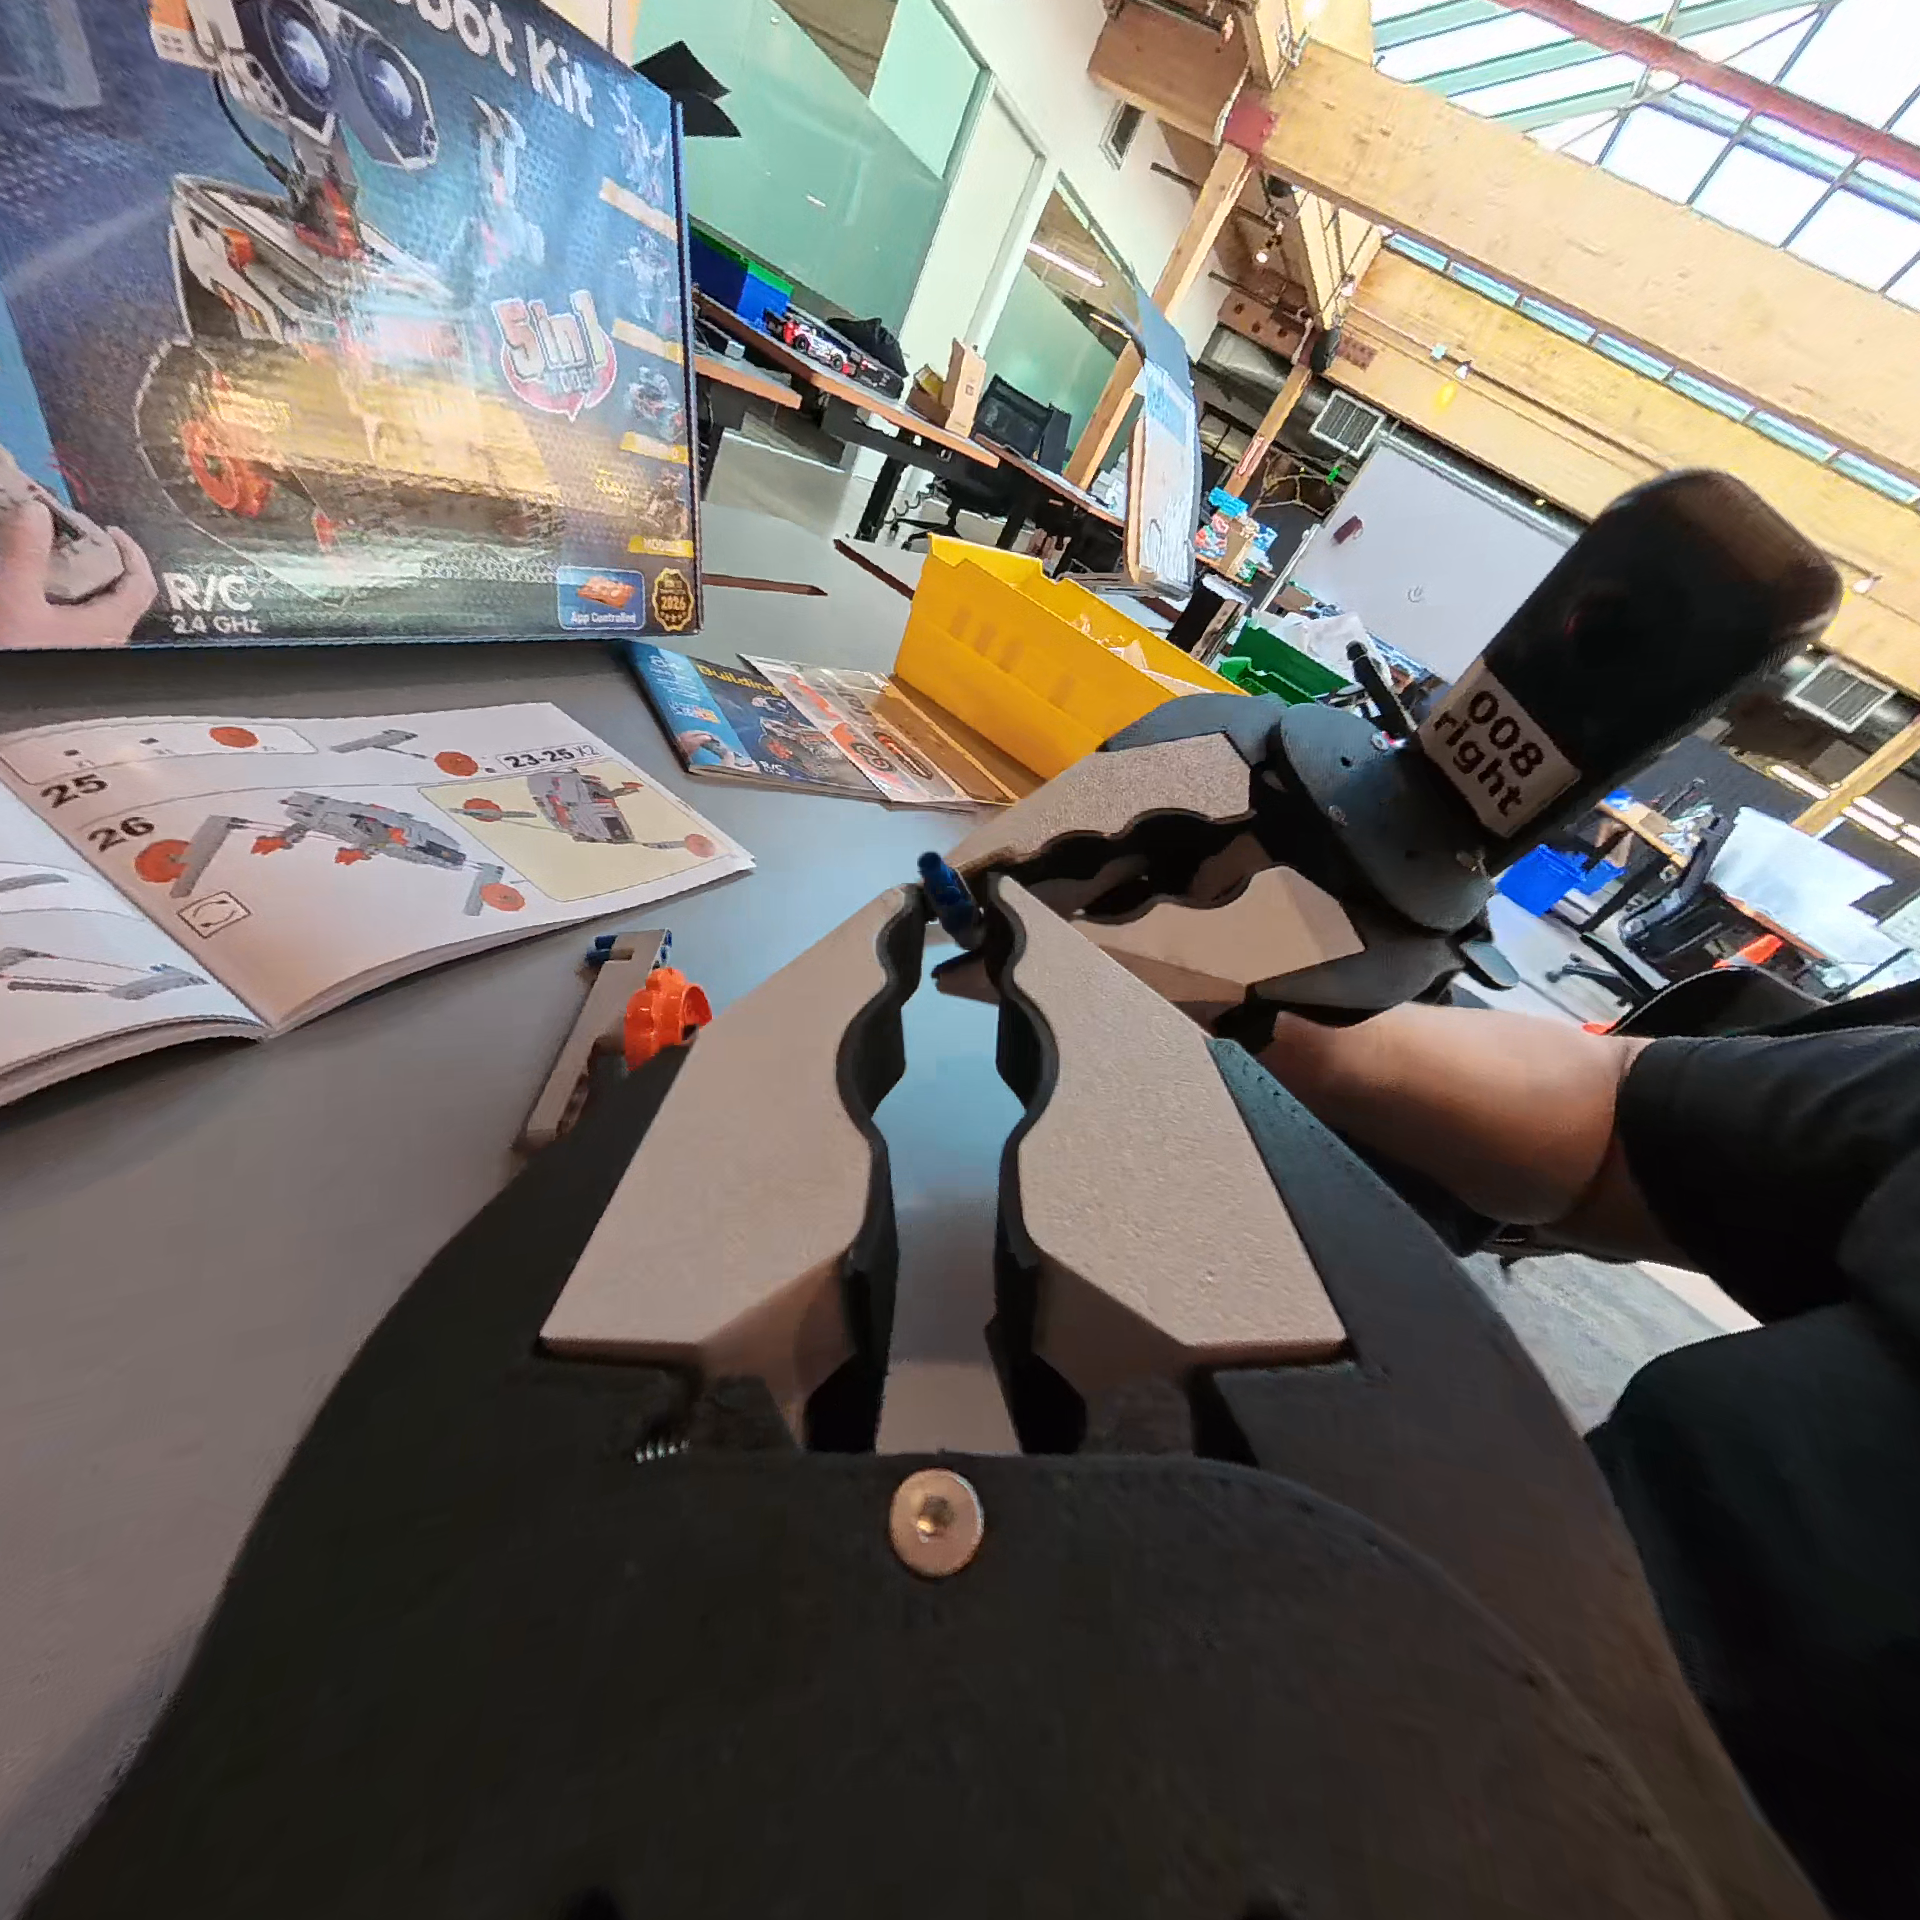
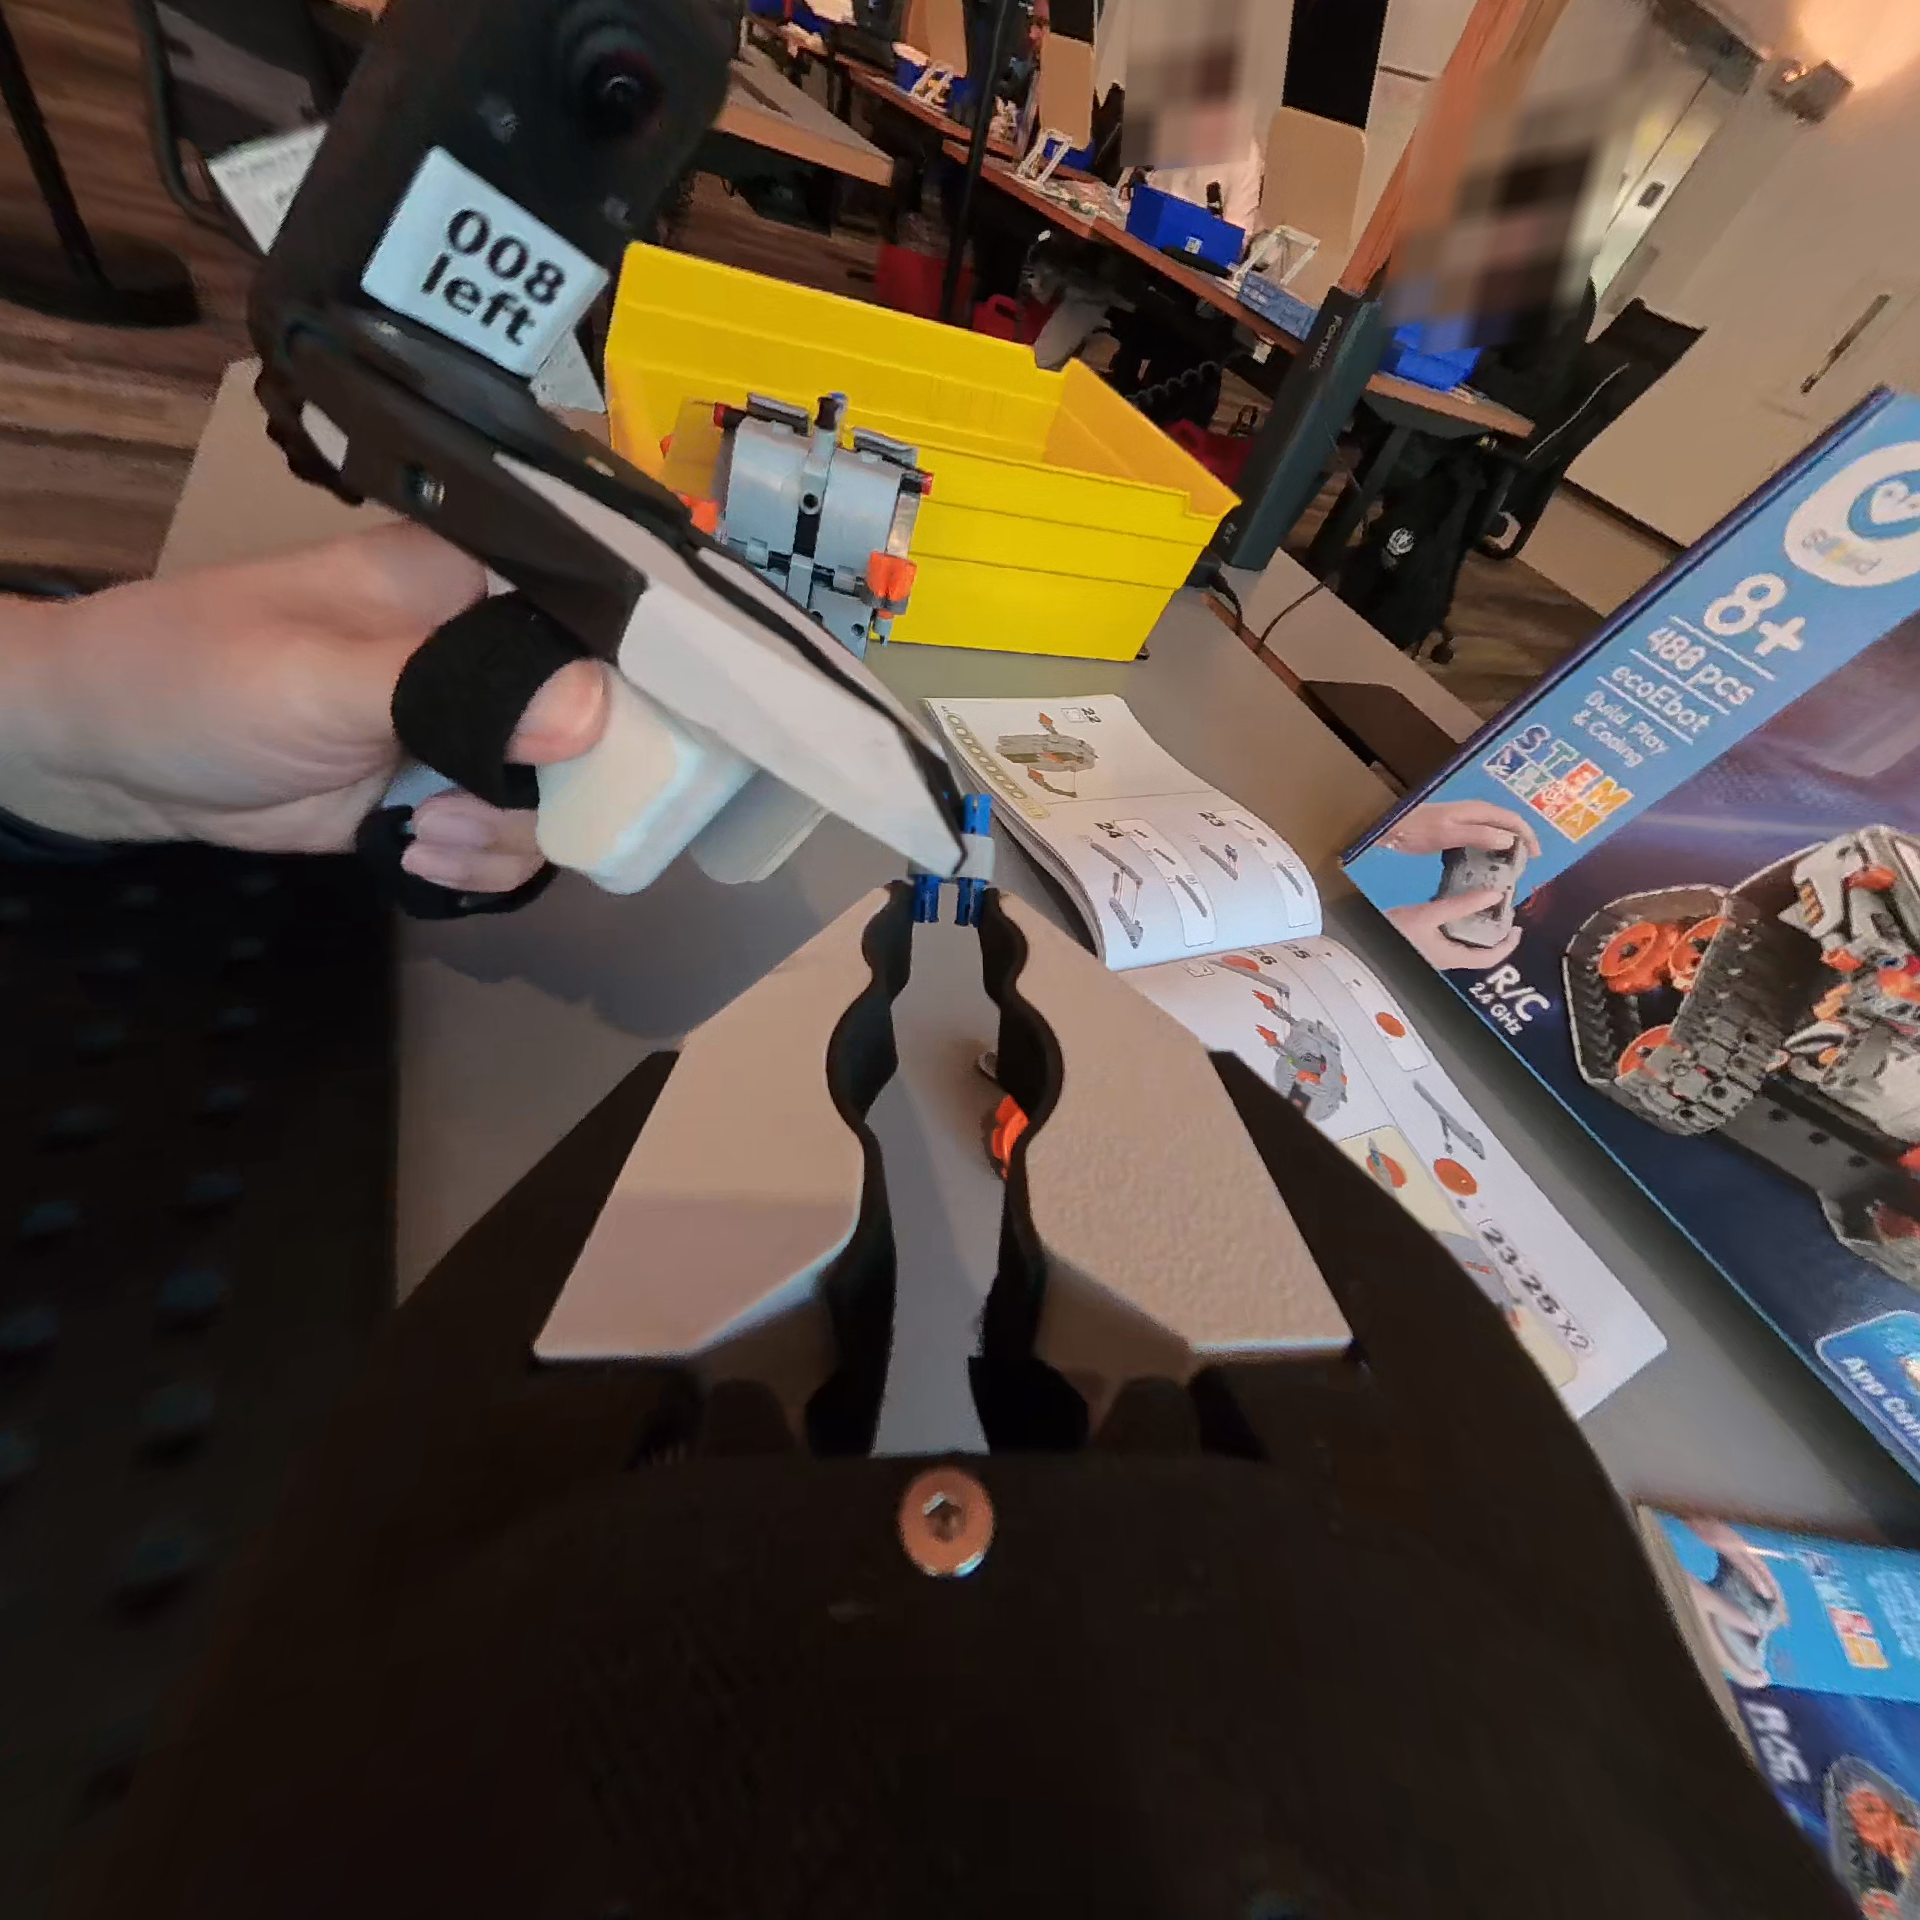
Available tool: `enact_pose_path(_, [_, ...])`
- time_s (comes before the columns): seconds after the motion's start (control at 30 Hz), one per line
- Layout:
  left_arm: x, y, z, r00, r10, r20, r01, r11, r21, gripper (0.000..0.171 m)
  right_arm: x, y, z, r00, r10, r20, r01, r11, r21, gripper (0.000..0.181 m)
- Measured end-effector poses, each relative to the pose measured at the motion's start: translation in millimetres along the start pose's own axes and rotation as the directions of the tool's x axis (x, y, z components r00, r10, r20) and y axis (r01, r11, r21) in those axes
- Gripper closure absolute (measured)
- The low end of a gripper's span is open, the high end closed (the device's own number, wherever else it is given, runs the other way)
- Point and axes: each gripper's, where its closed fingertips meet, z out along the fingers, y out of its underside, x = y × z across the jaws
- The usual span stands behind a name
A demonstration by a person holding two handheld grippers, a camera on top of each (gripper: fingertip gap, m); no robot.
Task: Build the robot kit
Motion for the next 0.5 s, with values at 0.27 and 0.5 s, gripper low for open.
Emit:
enact_pose_path(0.27, [-17.6,10.3,-13.4,0.906,0.356,0.228,-0.320,0.930,-0.180,0.166,-5.2,9.6,-4.8,0.996,-0.002,0.094,0.007,0.999,-0.054,0.171])
enact_pose_path(0.5, [-41.4,-1.7,-43.2,0.161,0.930,0.329,-0.693,0.344,-0.633,0.166,-3.9,-20.1,-9.0,0.961,0.236,0.146,-0.239,0.971,0.002,0.164])
